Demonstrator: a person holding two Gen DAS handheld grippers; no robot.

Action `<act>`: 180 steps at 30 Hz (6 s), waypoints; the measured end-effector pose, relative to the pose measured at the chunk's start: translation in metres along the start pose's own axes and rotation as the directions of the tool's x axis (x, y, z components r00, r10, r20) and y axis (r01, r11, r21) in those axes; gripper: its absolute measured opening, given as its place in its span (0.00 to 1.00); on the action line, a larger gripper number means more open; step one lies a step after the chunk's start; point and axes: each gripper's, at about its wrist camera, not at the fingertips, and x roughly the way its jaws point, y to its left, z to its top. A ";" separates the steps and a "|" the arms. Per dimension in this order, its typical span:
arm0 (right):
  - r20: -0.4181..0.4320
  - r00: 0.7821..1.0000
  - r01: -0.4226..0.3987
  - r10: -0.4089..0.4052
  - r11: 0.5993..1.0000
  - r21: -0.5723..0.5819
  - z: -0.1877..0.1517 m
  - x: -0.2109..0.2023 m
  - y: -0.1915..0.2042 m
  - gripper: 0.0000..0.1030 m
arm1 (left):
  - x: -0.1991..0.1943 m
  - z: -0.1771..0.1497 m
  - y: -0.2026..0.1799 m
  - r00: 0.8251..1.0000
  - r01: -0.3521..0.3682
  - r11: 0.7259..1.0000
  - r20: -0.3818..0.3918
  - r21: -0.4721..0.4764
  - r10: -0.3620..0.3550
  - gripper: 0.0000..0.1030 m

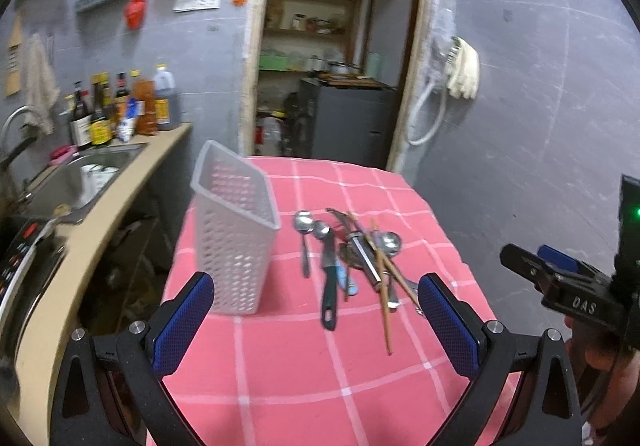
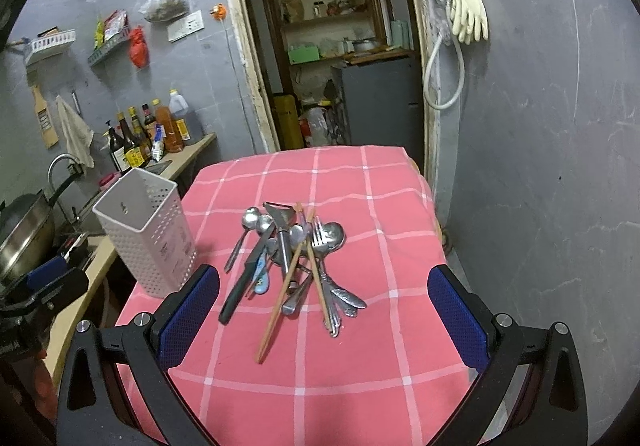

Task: Organize utensils
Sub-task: 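Grasp the metal peeler with the left tool while the right tool grasps a spoon, then lift both utensils and drop them into the white caddy, opening both tools, then move both tools back down over the utensil pile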

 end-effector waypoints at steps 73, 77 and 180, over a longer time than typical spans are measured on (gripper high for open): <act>-0.217 0.969 -0.150 0.121 0.981 -0.121 0.075 0.201 -0.017 0.03 | 0.218 0.104 -0.022 0.968 0.082 0.966 -0.213 -0.245 -0.136 0.03; -0.114 0.991 -0.084 0.064 0.979 -0.186 0.092 0.173 -0.004 0.02 | 0.195 0.119 -0.019 0.982 0.098 0.970 -0.135 -0.221 -0.130 0.03; -0.047 0.998 -0.035 0.035 0.999 0.007 0.056 0.108 -0.047 0.80 | 0.121 0.089 -0.025 0.994 0.111 0.993 -0.011 0.039 -0.111 0.98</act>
